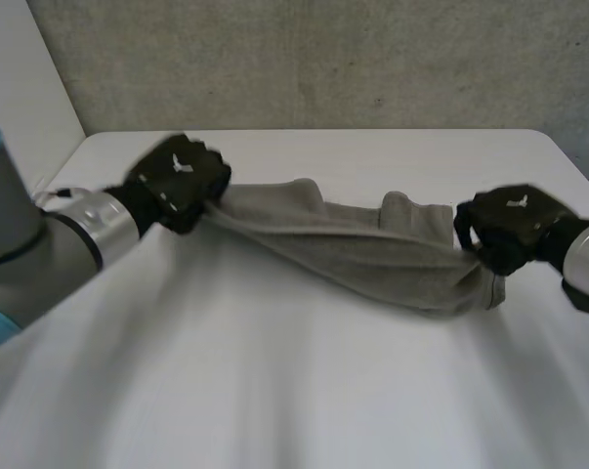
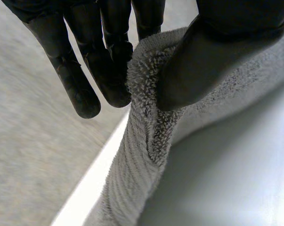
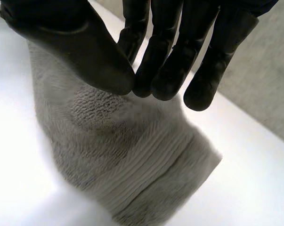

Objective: Fold the towel.

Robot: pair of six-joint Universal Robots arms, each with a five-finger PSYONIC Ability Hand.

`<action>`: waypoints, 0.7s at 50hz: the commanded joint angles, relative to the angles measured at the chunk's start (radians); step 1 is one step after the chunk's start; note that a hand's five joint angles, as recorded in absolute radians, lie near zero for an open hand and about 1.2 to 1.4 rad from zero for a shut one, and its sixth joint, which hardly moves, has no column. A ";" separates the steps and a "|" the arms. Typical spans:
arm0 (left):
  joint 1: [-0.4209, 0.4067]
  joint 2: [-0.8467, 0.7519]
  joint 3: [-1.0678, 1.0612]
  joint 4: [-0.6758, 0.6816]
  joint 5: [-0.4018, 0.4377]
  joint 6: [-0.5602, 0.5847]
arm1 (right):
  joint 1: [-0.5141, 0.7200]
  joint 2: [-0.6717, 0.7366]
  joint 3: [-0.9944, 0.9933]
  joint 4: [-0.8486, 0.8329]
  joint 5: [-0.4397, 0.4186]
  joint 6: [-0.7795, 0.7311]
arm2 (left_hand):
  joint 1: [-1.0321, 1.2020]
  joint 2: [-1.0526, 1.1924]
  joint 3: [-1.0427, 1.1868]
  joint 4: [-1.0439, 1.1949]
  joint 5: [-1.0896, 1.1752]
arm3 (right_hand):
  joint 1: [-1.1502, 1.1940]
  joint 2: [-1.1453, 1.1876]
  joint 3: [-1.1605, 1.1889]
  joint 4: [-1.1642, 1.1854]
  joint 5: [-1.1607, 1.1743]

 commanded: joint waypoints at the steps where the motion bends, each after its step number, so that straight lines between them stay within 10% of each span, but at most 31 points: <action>1: 0.068 0.199 -0.016 -0.002 -0.034 -0.145 | -0.002 -0.154 -0.155 0.179 -0.011 0.009 | 0.142 0.081 0.069 0.041 0.087 | 0.053 0.080 0.083 0.059 0.046; 13: 0.144 0.270 0.026 0.030 -0.039 -0.424 | 0.011 -0.081 -0.422 0.260 -0.019 0.081 | 0.142 0.081 0.069 0.041 0.087 | 0.053 0.080 0.083 0.059 0.046; 20: 0.131 0.025 0.015 0.026 -0.039 -0.420 | 0.193 0.101 -0.410 0.251 0.012 0.067 | 0.142 0.081 0.069 0.041 0.087 | 0.053 0.080 0.083 0.059 0.046; 24: 0.119 -0.036 0.007 0.027 -0.039 -0.394 | 0.238 0.176 -0.317 0.185 0.033 0.085 | 0.142 0.081 0.069 0.041 0.087 | -0.873 -0.847 -0.844 -0.868 -0.880; 35: 0.127 -0.073 -0.077 0.041 -0.035 -0.359 | 0.281 0.186 0.039 -0.187 0.058 0.437 | 0.142 0.081 0.069 0.041 0.087 | -1.070 -1.044 -1.041 -1.065 -1.077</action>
